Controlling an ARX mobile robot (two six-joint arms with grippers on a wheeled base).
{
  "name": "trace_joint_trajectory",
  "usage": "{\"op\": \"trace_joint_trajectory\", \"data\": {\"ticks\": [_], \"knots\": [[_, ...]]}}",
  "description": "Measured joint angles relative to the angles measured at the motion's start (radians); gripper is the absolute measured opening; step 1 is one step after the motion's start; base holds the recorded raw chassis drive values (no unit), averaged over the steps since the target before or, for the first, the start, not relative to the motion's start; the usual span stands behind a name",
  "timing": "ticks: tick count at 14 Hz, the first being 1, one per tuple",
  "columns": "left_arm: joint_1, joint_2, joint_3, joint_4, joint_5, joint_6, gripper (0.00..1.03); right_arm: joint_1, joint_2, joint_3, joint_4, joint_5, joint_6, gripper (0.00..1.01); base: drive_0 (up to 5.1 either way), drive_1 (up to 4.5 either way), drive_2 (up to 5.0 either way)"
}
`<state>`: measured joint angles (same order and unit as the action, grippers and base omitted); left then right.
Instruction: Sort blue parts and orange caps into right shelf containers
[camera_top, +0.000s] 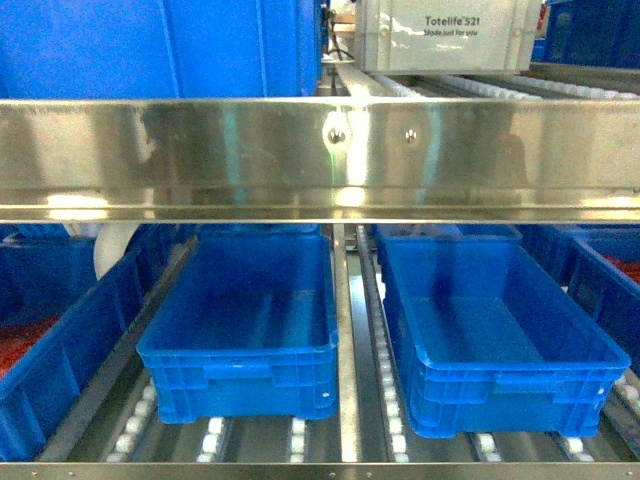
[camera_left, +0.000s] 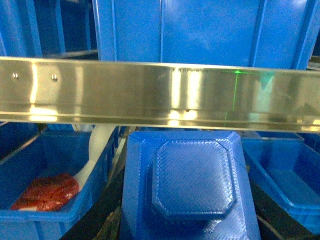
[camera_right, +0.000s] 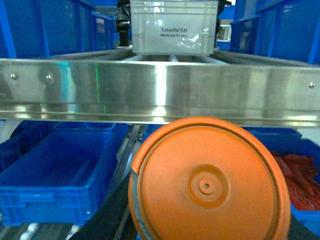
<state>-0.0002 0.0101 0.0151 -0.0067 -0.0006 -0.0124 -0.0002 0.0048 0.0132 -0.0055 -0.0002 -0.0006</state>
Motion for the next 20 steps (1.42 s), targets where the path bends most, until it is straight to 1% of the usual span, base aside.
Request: {"op": "trace_joint_trajectory", "data": {"ticks": [12, 20], "knots": [[0.000, 0.000, 0.000, -0.001, -0.001, 0.003, 0.43, 0.000, 0.000, 0.000, -0.001, 0.000, 0.000, 0.44, 0.0, 0.00, 0.0], [0.000, 0.000, 0.000, -0.002, 0.000, 0.013, 0.43, 0.000, 0.000, 0.000, -0.002, 0.000, 0.000, 0.44, 0.0, 0.00, 0.0]]}}
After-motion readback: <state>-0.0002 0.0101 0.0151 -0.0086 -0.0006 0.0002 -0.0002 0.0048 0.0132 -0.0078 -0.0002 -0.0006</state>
